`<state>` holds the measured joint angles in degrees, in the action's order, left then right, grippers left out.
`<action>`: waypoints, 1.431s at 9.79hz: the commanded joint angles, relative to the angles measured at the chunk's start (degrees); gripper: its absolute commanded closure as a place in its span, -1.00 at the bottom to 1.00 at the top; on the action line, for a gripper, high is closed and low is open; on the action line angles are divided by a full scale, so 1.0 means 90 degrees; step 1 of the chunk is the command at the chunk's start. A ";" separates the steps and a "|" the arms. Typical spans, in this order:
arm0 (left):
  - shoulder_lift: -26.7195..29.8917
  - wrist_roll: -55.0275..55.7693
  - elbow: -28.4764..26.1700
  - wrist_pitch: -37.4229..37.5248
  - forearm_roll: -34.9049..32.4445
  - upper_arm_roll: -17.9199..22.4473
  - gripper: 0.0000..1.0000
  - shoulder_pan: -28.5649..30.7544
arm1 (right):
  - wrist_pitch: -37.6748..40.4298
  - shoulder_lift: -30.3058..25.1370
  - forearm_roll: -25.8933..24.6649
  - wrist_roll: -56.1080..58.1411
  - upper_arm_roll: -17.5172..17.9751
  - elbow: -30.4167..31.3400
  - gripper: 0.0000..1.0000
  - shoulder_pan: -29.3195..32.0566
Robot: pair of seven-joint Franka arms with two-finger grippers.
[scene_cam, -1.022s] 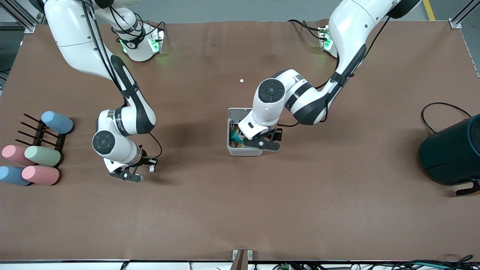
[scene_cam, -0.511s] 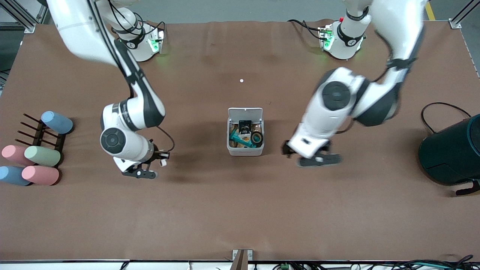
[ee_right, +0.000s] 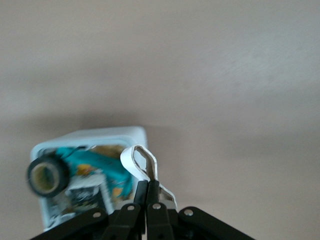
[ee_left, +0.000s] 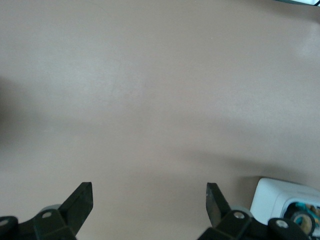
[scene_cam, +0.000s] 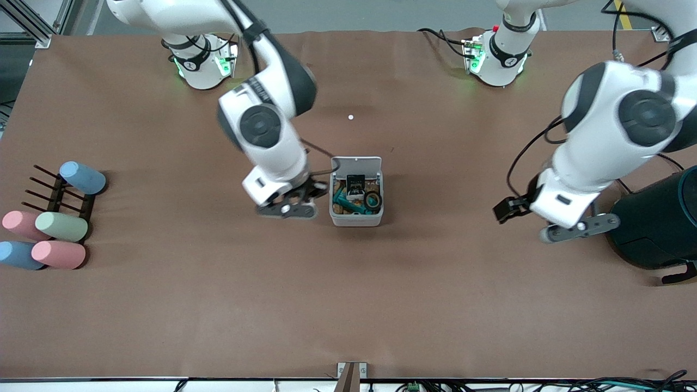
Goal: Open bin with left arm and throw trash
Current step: 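Bin the strip with the right gripper while the left gripper withdraws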
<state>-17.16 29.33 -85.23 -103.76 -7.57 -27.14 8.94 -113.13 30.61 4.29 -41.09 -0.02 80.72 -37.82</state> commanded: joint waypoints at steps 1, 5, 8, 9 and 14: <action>0.0820 -0.0512 -0.0003 0.0716 0.0381 0.0675 -1.00 -0.0239 | -0.0046 0.0436 0.0011 -0.0298 -0.0066 -0.0317 0.99 -0.0357; 0.1817 -0.2368 -0.0498 0.1275 0.0851 0.2642 -1.00 -0.1403 | -0.0494 0.0798 0.0040 -0.0367 -0.0056 -0.0307 0.99 -0.0612; 0.1878 -0.2448 -0.0462 0.1266 0.0764 0.2800 -1.00 -0.1570 | -0.0525 0.0828 0.0040 -0.0435 -0.0056 -0.0297 0.63 -0.0778; 0.1694 -0.2410 -0.0249 0.1285 0.0744 0.2791 -1.00 -0.1551 | -0.0525 0.0867 0.0040 -0.0435 -0.0056 -0.0287 0.18 -0.0779; 0.1594 -0.2389 -0.0100 0.1353 0.0841 0.2741 -1.00 -0.1492 | -0.0467 0.0848 0.0050 -0.0357 -0.0056 -0.0336 0.17 -0.0672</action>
<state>-2.36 8.12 -87.44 -92.07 -0.64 -2.65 -4.57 -118.01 38.12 4.29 -44.25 -0.53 78.77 -44.40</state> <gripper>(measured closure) 0.000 0.581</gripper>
